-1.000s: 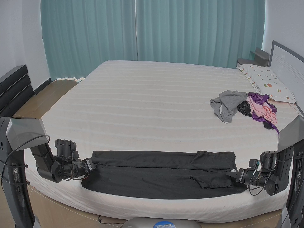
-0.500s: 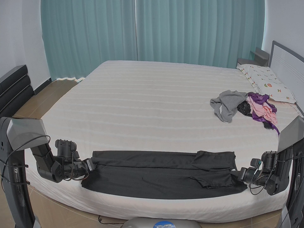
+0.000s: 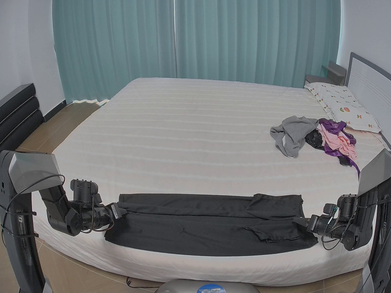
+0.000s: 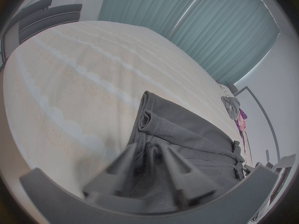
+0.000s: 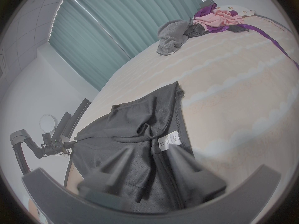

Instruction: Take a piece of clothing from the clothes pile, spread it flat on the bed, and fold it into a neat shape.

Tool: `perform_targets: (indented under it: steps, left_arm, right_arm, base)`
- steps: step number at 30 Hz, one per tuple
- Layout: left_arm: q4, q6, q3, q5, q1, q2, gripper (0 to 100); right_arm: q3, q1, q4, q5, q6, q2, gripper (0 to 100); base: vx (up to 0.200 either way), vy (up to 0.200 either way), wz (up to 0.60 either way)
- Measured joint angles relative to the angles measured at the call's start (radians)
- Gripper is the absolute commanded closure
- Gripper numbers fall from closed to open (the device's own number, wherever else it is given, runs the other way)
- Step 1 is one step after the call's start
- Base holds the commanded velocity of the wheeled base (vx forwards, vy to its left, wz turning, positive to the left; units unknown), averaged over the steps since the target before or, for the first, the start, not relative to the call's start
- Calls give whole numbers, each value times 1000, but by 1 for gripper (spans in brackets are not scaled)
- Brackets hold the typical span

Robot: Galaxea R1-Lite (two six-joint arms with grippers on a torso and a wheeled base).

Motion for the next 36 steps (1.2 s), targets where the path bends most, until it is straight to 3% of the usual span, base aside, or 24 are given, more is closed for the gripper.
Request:
perform_targets:
  steps: [7,15,24,29,36]
  left_arm:
    - [-2,-13,13,3,31,-27,0]
    - [-5,-155,-22,3,48,-54,0]
    - [-11,-278,-96,18,-18,-50,0]
    - [-129,-358,-156,83,-75,-19,0]
    - [-298,-366,-141,121,-131,45,0]
  right_arm:
    - [4,-23,0,3,47,-38,0]
    - [-5,-39,0,-6,94,-76,0]
    - [-19,-50,0,-27,100,-81,0]
    - [-16,-49,0,-28,101,-82,0]
    - [-9,-47,0,-28,101,-82,0]
  base:
    - [0,0,0]
    - [0,0,0]
    - [0,0,0]
    - [0,0,0]
    - [0,0,0]
